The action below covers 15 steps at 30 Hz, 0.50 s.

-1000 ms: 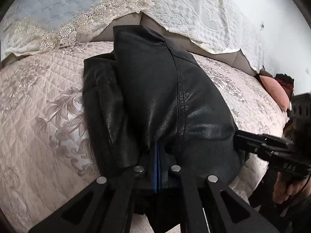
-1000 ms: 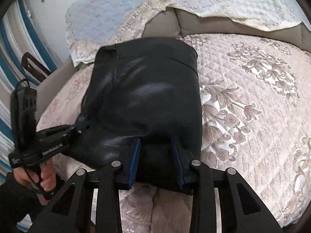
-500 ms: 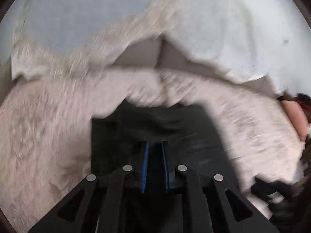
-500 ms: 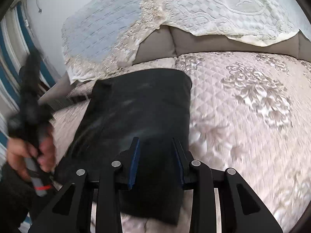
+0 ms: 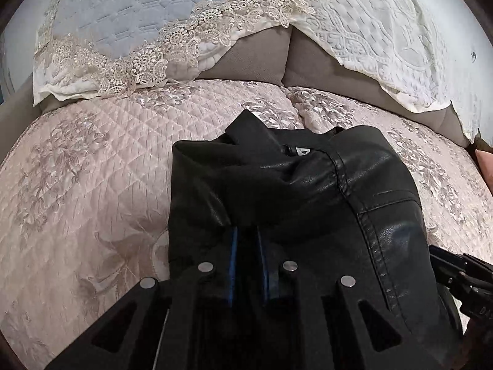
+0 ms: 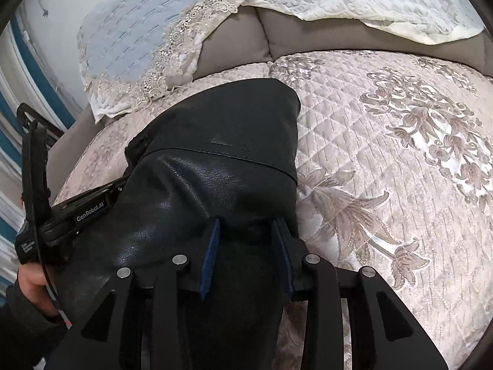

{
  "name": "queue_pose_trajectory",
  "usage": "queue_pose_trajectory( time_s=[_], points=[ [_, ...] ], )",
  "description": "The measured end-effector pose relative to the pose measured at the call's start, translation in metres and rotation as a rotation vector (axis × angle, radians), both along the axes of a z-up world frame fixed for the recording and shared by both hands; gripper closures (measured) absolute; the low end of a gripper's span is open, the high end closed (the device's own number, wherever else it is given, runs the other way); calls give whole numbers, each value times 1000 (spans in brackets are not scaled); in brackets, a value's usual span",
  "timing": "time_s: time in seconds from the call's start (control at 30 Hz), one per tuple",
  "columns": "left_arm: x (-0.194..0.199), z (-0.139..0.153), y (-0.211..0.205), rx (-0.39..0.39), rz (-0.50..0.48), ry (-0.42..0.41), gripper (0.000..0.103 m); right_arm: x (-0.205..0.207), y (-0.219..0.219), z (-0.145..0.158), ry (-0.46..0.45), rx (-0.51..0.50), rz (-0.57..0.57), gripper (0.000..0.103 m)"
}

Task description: Fold large clothes

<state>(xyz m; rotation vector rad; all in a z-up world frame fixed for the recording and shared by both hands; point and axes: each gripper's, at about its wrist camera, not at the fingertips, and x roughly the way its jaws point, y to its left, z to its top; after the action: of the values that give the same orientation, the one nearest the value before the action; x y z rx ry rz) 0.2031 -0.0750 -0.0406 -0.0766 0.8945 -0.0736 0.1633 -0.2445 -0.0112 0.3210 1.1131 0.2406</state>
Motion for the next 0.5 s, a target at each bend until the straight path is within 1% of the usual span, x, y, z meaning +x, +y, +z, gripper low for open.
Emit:
queue_pose_trajectory(
  time_s=[0.1,0.13,0.17,0.2,0.27,0.3,0.37,0.4,0.47,0.5],
  points=[
    [-3,11,1,-1,-17,4,88,-1,-7,8,3,1,-14,59],
    [-6,15,2,-11,-19,1,85,-2,-9,10,1,4,-18,53],
    [-10,20,3,-21,-22,-6,80,-4,-12,12,-3,14,-24,48],
    [-15,24,4,-31,-27,-12,76,-5,-16,14,-5,33,-29,47],
    [-22,31,6,-40,-37,-21,53,-7,-21,14,-4,70,-37,44],
    [-26,33,8,-45,-39,-25,49,-8,-23,14,-1,84,-38,43],
    [-31,34,13,-73,-52,-15,46,-7,-26,12,11,114,-36,42],
    [-32,32,15,-82,-56,-9,44,-7,-26,10,20,127,-35,42],
    [-34,26,19,-88,-59,3,37,-4,-27,0,55,161,-30,41],
    [-35,20,22,-93,-57,16,35,-4,-28,-2,63,172,-29,41]
  ],
)
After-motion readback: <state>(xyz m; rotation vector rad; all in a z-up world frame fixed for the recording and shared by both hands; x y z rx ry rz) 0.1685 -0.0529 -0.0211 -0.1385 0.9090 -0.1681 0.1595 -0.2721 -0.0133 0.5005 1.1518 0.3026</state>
